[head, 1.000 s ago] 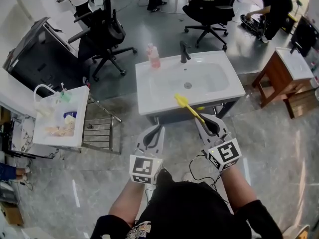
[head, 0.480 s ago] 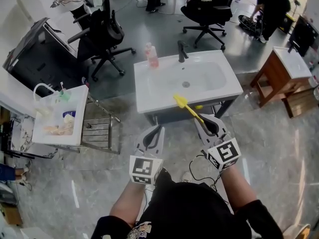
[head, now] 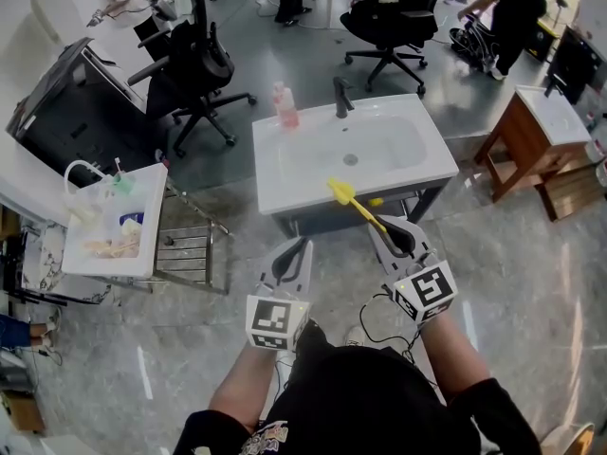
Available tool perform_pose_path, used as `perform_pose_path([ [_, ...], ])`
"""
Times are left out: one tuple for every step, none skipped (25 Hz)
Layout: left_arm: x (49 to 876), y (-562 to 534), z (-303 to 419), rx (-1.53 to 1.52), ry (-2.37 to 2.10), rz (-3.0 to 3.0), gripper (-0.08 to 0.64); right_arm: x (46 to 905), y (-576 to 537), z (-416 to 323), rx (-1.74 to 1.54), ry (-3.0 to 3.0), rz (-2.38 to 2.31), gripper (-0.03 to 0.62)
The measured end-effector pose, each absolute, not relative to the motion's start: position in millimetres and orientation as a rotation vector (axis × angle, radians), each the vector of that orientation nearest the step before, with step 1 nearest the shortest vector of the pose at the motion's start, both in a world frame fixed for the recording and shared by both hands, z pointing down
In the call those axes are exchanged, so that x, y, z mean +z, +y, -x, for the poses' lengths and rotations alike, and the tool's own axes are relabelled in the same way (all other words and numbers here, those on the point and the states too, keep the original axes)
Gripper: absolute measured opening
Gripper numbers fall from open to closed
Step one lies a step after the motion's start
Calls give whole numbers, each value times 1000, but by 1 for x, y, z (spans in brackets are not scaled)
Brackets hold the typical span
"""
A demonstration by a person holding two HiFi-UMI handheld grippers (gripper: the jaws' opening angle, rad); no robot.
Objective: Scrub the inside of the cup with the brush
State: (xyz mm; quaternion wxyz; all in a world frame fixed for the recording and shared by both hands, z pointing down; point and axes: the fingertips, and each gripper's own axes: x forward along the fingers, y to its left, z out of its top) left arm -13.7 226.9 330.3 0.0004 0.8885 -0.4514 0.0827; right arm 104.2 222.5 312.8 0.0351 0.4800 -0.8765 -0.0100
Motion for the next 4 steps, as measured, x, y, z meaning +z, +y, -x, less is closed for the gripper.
perform_pose_path([
  [330, 228, 14, 259, -1417, -2793, 14, 313, 224, -104, -34, -2695, -1475, 37],
  [330, 229, 14, 259, -1416, -2795, 14, 313, 225, -104, -37, -2695, -1475, 38],
  [330, 231, 14, 258, -1416, -2796, 14, 313, 226, -103, -39, -2695, -1475, 37],
  [330, 232, 14, 258, -1415, -2798, 14, 313, 228, -103, -41, -2695, -1475, 37],
])
